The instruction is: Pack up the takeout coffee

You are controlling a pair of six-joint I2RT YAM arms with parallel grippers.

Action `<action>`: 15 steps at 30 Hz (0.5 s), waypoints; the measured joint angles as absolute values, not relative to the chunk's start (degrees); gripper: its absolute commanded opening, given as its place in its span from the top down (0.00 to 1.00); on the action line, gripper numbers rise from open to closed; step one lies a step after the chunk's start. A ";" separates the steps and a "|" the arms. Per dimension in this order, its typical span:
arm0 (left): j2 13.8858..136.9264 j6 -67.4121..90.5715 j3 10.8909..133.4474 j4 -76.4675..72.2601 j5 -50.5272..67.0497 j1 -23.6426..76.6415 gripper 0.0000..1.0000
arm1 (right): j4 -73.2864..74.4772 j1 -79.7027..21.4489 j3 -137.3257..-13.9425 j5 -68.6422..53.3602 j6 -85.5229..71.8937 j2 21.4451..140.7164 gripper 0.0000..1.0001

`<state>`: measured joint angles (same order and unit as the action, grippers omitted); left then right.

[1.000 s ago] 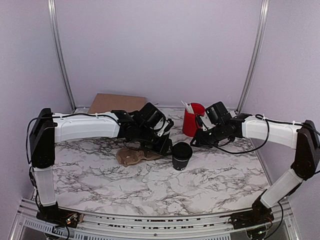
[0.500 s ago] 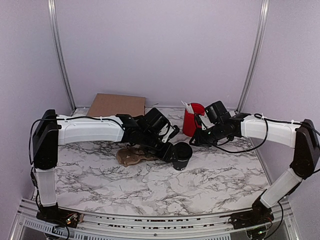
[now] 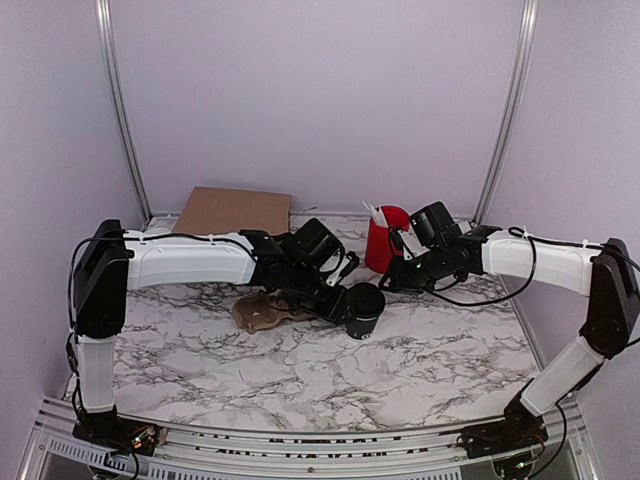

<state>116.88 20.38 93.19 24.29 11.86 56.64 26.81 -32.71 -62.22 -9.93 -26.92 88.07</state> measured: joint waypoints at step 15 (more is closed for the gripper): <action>119.52 20.64 94.96 24.21 10.41 51.99 0.47 | 27.05 -32.64 -62.06 -9.78 -26.96 85.97 0.73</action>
